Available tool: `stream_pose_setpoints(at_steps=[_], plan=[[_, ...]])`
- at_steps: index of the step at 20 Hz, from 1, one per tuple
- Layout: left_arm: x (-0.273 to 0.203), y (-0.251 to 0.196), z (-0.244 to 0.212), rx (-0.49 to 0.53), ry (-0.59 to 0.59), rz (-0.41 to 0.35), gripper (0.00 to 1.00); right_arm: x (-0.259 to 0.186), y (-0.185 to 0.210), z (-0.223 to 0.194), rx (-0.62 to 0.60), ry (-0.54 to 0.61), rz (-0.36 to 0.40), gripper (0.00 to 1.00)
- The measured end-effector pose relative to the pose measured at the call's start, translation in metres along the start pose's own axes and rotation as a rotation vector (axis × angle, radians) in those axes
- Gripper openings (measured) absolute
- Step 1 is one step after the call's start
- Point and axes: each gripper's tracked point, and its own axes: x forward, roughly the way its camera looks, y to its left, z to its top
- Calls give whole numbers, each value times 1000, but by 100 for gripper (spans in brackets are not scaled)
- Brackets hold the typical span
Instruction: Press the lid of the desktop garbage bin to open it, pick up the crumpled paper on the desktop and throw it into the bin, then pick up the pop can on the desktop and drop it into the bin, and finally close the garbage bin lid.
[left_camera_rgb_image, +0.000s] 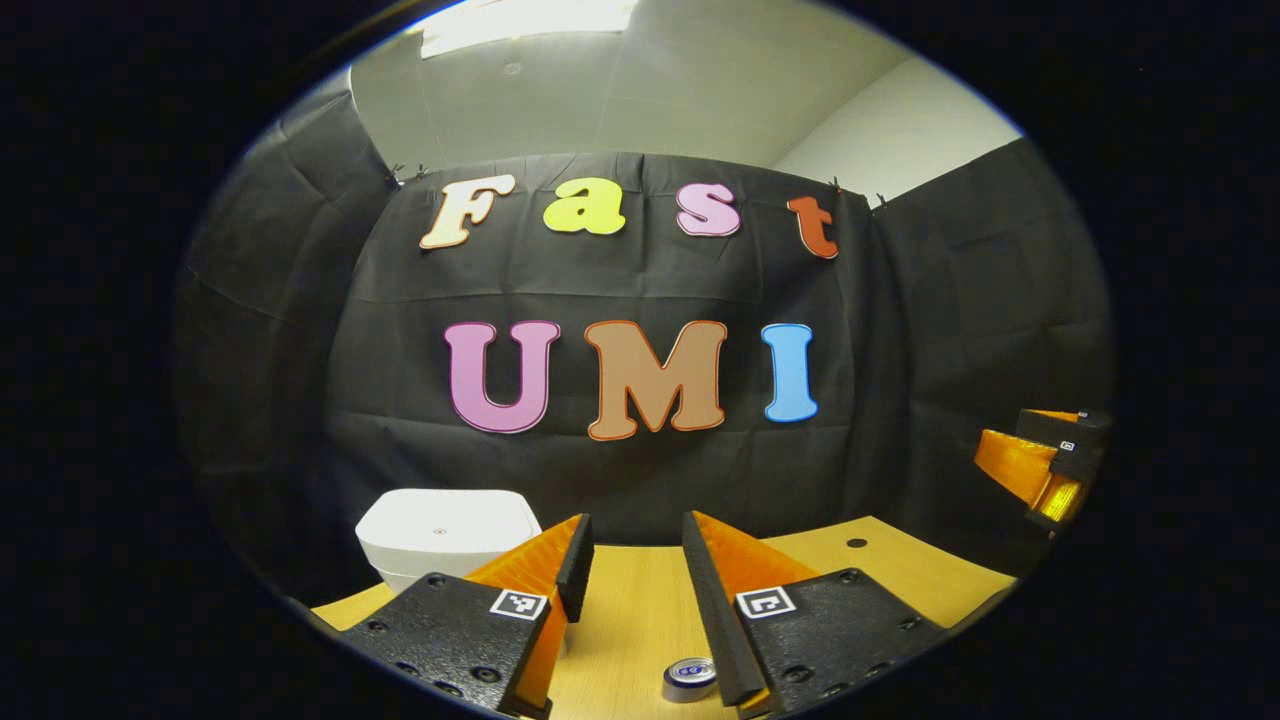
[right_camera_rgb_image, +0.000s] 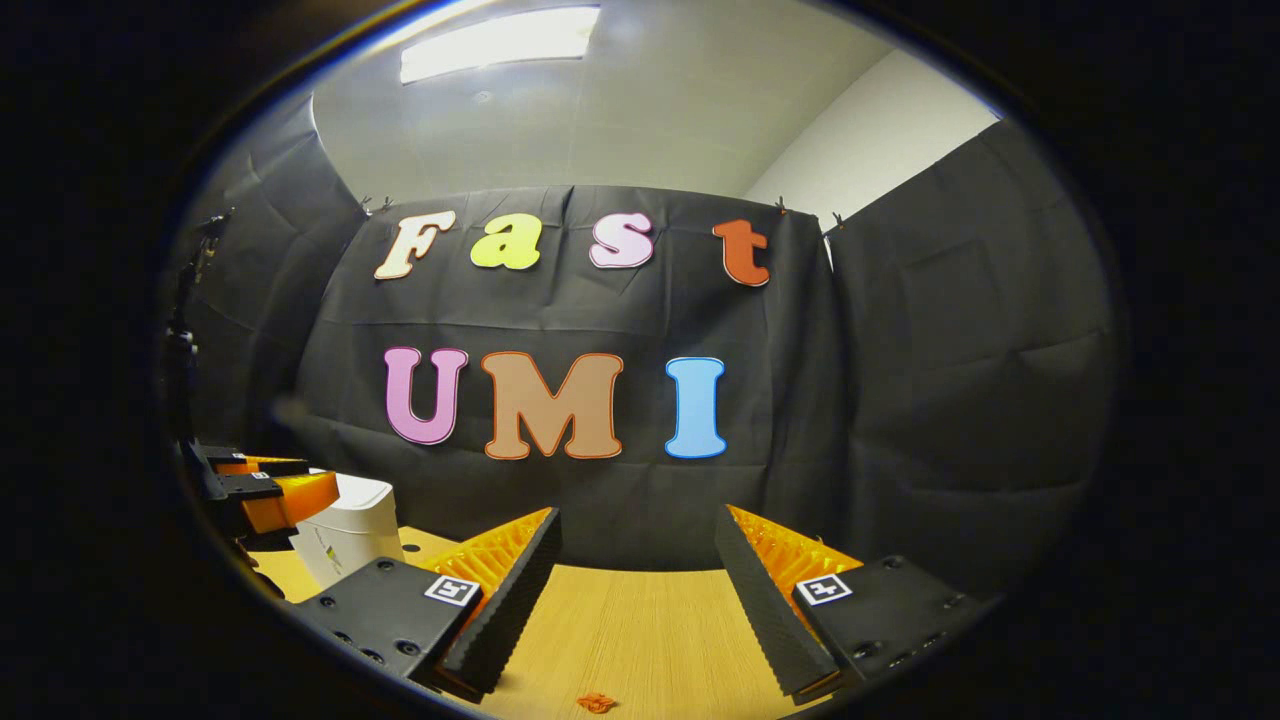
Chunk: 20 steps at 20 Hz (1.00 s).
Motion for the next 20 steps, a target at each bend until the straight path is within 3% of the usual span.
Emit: stream_pose_setpoints(at_steps=[4,6,9,15,20], plan=[[0,-2,0,18,5,-22,41,-1,0,-1,1,0,-1,99],[0,3,4,39,-6,2,36,0,1,-1,1,1,-2,99],[1,10,5,47,-16,26,3,0,0,-2,3,1,-4,99],[7,37,2,41,0,90,0,0,1,-3,2,3,-13,98],[24,84,12,81,-10,174,0,2,3,-7,1,9,-24,99]])
